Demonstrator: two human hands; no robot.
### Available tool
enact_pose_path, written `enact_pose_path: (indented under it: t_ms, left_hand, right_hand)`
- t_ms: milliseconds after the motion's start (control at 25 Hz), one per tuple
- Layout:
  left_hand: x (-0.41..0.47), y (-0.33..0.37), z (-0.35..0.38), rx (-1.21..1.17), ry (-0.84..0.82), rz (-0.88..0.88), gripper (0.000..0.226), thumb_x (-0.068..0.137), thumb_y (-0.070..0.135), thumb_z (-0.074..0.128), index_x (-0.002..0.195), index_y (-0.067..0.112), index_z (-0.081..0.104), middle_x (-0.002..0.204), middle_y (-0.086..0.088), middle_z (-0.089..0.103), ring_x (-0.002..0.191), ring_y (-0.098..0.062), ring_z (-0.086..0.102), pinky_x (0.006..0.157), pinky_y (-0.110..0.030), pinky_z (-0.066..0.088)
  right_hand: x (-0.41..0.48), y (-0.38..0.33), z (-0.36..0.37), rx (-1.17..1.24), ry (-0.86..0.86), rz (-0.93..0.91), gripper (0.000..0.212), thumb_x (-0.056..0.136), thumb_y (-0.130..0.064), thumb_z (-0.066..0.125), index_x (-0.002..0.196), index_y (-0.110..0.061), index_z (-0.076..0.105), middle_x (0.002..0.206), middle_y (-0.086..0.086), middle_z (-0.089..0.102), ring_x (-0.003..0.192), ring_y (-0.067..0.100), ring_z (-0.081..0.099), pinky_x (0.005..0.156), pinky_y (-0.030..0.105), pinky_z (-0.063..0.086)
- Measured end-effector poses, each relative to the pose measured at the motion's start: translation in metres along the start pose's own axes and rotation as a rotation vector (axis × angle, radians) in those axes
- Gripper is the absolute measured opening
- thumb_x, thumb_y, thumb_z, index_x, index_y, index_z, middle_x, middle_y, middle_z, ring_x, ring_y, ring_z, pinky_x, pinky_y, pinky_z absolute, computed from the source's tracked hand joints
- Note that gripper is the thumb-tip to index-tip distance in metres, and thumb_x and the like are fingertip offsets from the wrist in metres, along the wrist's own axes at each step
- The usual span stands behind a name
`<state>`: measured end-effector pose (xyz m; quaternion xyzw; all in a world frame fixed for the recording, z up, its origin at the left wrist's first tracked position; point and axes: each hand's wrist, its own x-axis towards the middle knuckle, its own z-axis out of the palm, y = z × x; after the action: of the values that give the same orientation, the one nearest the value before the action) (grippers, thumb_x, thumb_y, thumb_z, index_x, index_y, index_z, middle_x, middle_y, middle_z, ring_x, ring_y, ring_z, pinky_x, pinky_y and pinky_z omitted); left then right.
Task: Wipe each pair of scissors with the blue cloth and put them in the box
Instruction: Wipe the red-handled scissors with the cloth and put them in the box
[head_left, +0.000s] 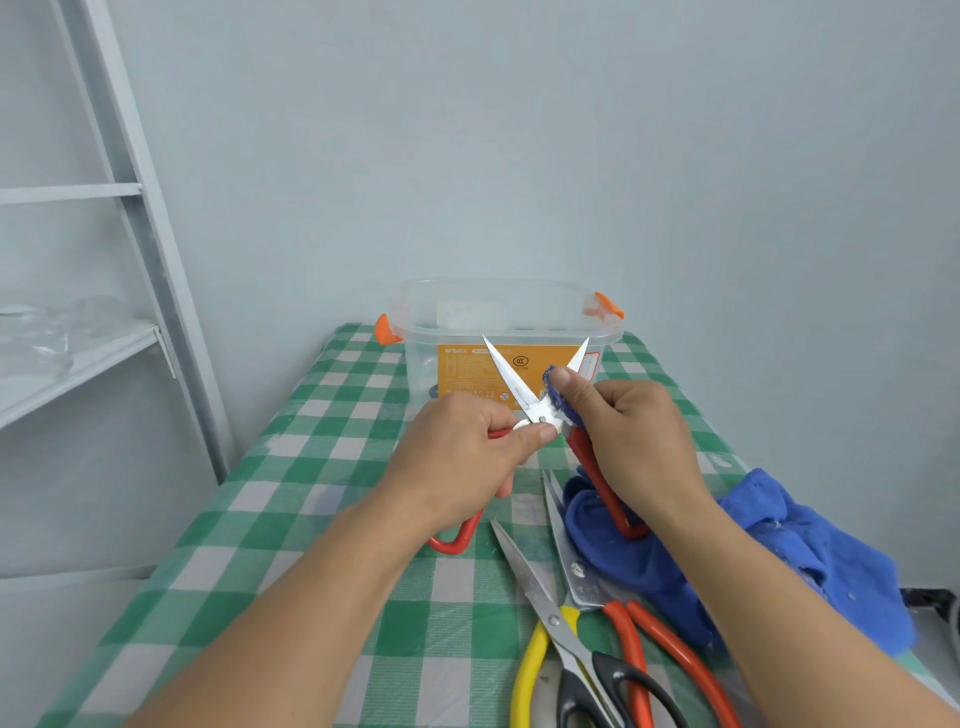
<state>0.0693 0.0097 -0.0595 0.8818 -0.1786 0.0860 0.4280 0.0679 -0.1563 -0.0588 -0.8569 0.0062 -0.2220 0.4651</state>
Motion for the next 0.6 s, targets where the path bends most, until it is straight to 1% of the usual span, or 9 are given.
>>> enact_pose_path:
  t_ms: [40, 80, 160, 240, 320, 400, 440, 520, 600]
  left_hand:
    - [0.000, -0.002, 0.001, -0.013, -0.004, -0.004, 0.052, 0.093, 0.047, 0.065, 0.053, 0.014, 0.060, 0.041, 0.006, 0.055, 0.041, -0.008, 0.045, 0.055, -0.030, 0.045]
    - [0.000, -0.004, 0.001, -0.029, -0.010, -0.012, 0.051, 0.092, 0.047, 0.066, 0.055, 0.012, 0.062, 0.043, 0.004, 0.056, 0.041, -0.009, 0.045, 0.055, -0.031, 0.045]
    - [0.001, -0.006, 0.000, -0.066, -0.021, -0.028, 0.048, 0.092, 0.047, 0.066, 0.059, 0.012, 0.066, 0.045, 0.001, 0.059, 0.040, -0.008, 0.044, 0.052, -0.029, 0.043]
    - [0.002, -0.007, 0.000, -0.093, -0.028, -0.043, 0.043, 0.092, 0.047, 0.066, 0.061, 0.017, 0.067, 0.046, 0.002, 0.058, 0.037, -0.006, 0.041, 0.050, -0.024, 0.037]
    - [0.002, -0.007, -0.001, -0.088, -0.039, -0.040, 0.042, 0.092, 0.047, 0.066, 0.062, 0.018, 0.067, 0.046, 0.003, 0.059, 0.037, -0.005, 0.041, 0.051, -0.022, 0.037]
    - [0.001, -0.006, -0.001, -0.069, -0.042, -0.030, 0.044, 0.092, 0.047, 0.066, 0.062, 0.015, 0.068, 0.046, 0.002, 0.060, 0.037, -0.006, 0.042, 0.051, -0.024, 0.038]
    - [0.002, -0.005, -0.002, -0.068, -0.033, -0.027, 0.044, 0.092, 0.046, 0.067, 0.062, 0.014, 0.068, 0.046, 0.002, 0.060, 0.037, -0.006, 0.041, 0.050, -0.024, 0.038]
    - [0.004, -0.005, -0.004, -0.087, -0.003, -0.027, 0.044, 0.092, 0.044, 0.067, 0.059, 0.015, 0.066, 0.045, 0.002, 0.059, 0.036, -0.006, 0.041, 0.049, -0.023, 0.037]
    - [0.004, -0.004, -0.005, -0.081, -0.003, -0.020, 0.045, 0.092, 0.044, 0.067, 0.058, 0.015, 0.066, 0.045, 0.002, 0.059, 0.037, -0.007, 0.041, 0.048, -0.023, 0.037]
  right_hand:
    - [0.001, 0.003, 0.000, 0.032, -0.019, 0.001, 0.066, 0.091, -0.064, 0.057, 0.047, -0.018, 0.043, 0.036, -0.007, 0.040, 0.046, 0.031, 0.052, 0.055, 0.034, 0.039]
    - [0.002, 0.006, 0.000, 0.071, -0.042, 0.003, 0.065, 0.090, -0.062, 0.061, 0.050, -0.014, 0.043, 0.038, -0.007, 0.038, 0.044, 0.028, 0.047, 0.055, 0.034, 0.038]
    - [0.003, 0.009, -0.004, 0.168, -0.096, 0.017, 0.055, 0.088, -0.050, 0.070, 0.059, -0.006, 0.054, 0.042, -0.005, 0.038, 0.042, 0.017, 0.039, 0.053, 0.031, 0.038]
    - [0.005, 0.009, -0.009, 0.225, -0.163, 0.036, 0.041, 0.086, -0.034, 0.077, 0.069, 0.001, 0.063, 0.043, -0.006, 0.044, 0.039, 0.009, 0.038, 0.047, 0.021, 0.037]
    - [0.006, 0.007, -0.012, 0.264, -0.235, 0.057, 0.030, 0.085, -0.025, 0.079, 0.074, 0.001, 0.068, 0.046, -0.007, 0.051, 0.040, 0.005, 0.042, 0.045, 0.018, 0.036]
    - [0.006, 0.004, -0.012, 0.286, -0.264, 0.061, 0.027, 0.085, -0.026, 0.079, 0.075, -0.003, 0.070, 0.052, -0.003, 0.056, 0.046, 0.009, 0.046, 0.053, 0.023, 0.039]
    - [0.005, 0.003, -0.010, 0.289, -0.251, 0.059, 0.030, 0.086, -0.027, 0.078, 0.072, -0.003, 0.069, 0.055, 0.000, 0.056, 0.047, 0.010, 0.046, 0.055, 0.024, 0.039]
    - [0.002, -0.001, -0.006, 0.302, -0.203, 0.064, 0.038, 0.088, -0.031, 0.075, 0.063, -0.004, 0.064, 0.055, 0.005, 0.057, 0.040, 0.008, 0.048, 0.047, 0.018, 0.039]
    - [-0.002, -0.004, -0.004, 0.281, -0.156, 0.061, 0.044, 0.089, -0.035, 0.073, 0.059, -0.005, 0.063, 0.056, 0.008, 0.060, 0.037, 0.005, 0.050, 0.041, 0.015, 0.039]
